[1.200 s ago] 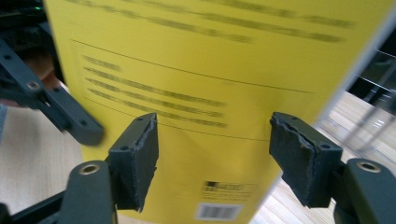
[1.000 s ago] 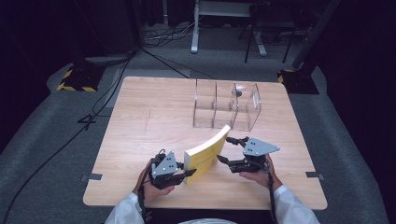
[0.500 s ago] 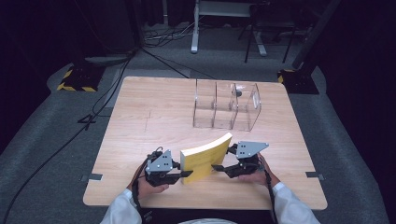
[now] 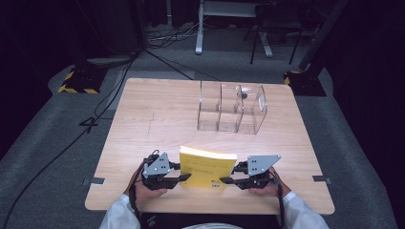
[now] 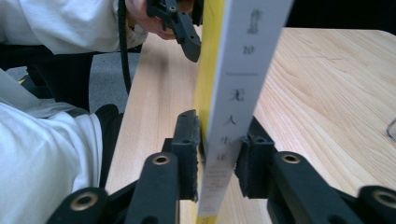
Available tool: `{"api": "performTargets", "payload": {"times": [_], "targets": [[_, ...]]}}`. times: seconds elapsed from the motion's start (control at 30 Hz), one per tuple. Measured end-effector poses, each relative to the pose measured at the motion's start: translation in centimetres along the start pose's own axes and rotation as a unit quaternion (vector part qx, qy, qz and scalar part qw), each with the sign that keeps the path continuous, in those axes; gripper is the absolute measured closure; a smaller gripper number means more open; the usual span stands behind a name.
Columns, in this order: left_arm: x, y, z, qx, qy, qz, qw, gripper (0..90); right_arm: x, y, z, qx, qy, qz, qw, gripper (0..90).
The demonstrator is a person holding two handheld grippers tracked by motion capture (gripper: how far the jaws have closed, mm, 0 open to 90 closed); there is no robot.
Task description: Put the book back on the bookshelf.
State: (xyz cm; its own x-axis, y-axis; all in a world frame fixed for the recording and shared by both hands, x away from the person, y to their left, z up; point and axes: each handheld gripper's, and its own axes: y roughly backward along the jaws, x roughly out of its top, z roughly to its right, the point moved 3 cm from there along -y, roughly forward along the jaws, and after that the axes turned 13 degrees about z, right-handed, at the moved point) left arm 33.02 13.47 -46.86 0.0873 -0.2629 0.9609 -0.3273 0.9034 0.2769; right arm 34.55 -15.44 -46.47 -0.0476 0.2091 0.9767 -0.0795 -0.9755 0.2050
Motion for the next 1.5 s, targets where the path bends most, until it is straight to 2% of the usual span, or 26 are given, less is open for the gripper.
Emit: {"api": "performTargets", "payload": {"times": [0.17,0.37,0.53,0.7,0.8,0.9,1.1,1.3,1.5], "targets": [[-0.2,0.2,0.3,-0.004,0.000,0.003,1.0000,63.9,0.3,-0.9,-0.2,0.001,-0.003,0.009,1.0000,63.6],[-0.3,0.2,0.5,0.000,-0.003,0.007,1.0000,64.5,0.3,-1.7,-0.3,-0.010,-0.001,0.018,0.9998,69.5],[-0.5,-0.2,0.7,0.015,0.004,0.018,0.9997,63.2,0.3,-1.7,-0.4,-0.024,-0.003,0.023,0.9994,74.1],[-0.1,-1.6,0.8,0.024,0.003,0.022,0.9995,62.7,0.3,-0.7,-0.4,-0.043,0.006,0.016,0.9989,74.7],[0.1,-2.5,0.7,0.017,0.000,0.025,0.9995,63.6,0.0,0.2,0.0,-0.051,-0.007,0.024,0.9984,74.4],[0.3,-3.4,0.6,0.008,0.002,0.027,0.9996,63.6,-0.2,1.1,0.1,-0.054,-0.007,0.026,0.9982,73.2],[0.7,-4.6,0.9,0.003,-0.007,0.024,0.9997,63.7,-0.7,2.5,0.4,-0.059,-0.020,0.032,0.9975,72.4],[1.0,-5.6,0.9,-0.003,-0.014,0.021,0.9997,63.1,-0.6,3.2,0.1,-0.071,-0.011,0.037,0.9967,72.1],[1.1,-6.2,0.7,-0.004,-0.015,0.022,0.9996,62.1,-0.5,3.5,0.2,-0.073,-0.015,0.051,0.9959,74.5]]}}
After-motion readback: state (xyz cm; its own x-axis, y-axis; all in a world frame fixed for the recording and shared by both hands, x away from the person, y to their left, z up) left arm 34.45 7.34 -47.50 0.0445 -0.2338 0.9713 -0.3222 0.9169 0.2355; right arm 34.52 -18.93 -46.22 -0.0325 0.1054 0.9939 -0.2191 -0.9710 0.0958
